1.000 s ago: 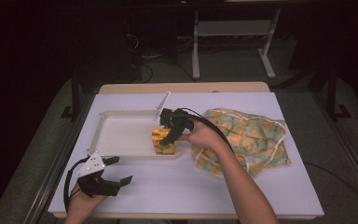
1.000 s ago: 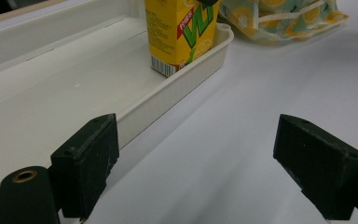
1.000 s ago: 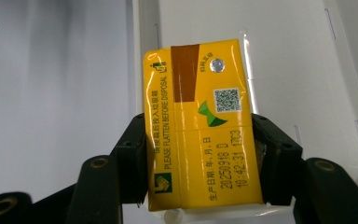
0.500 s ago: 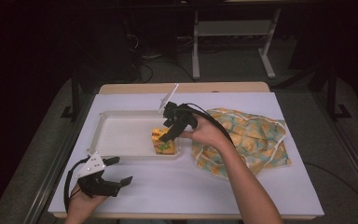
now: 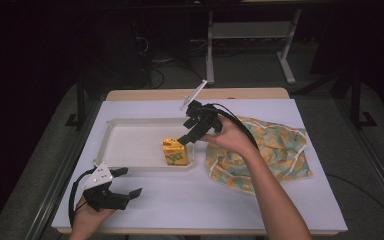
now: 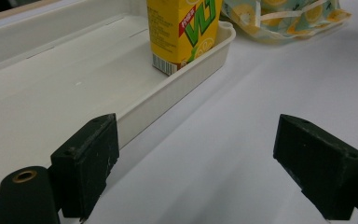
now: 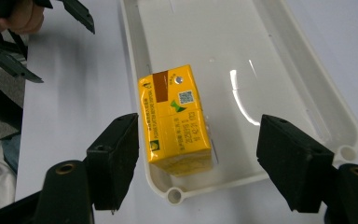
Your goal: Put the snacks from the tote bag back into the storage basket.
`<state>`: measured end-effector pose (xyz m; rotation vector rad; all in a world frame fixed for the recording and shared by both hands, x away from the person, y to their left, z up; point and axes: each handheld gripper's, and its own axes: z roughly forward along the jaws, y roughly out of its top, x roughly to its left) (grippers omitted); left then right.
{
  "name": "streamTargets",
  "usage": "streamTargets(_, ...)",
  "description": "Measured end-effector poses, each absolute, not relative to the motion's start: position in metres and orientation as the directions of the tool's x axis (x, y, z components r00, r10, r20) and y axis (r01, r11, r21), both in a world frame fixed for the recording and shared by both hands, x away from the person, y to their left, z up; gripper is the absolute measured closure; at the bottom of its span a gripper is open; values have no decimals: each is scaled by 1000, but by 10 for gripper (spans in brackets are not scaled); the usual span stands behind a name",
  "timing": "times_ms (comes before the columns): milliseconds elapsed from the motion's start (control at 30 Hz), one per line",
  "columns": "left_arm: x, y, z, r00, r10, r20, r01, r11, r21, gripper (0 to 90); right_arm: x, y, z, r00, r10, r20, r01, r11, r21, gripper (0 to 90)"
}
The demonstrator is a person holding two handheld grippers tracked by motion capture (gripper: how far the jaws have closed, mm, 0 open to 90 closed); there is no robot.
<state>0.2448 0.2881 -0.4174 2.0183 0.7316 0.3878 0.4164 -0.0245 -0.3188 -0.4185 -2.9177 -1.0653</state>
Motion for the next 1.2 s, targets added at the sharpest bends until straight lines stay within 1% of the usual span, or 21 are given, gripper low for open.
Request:
streamTargets(167,245,286,-417,777,629,-14,339,-400,851,137,418,-34,-315,-957,272,98,269,716,645,288)
streamTargets(300,246,286,-417,779,626,-11,336,-404,851,137,419,-42,-314,-951,297,85,281,717,638,286)
streamTargets(667,245,286,-418,775,632,-15,342,-399,851,137,422,-64,-315,-934,344,96,324,700,637,285)
streamTargets(1200,245,287,-418,774,633,-10,338,-400,852,137,421,-81,-315,-923,374,89,343,697,629,284)
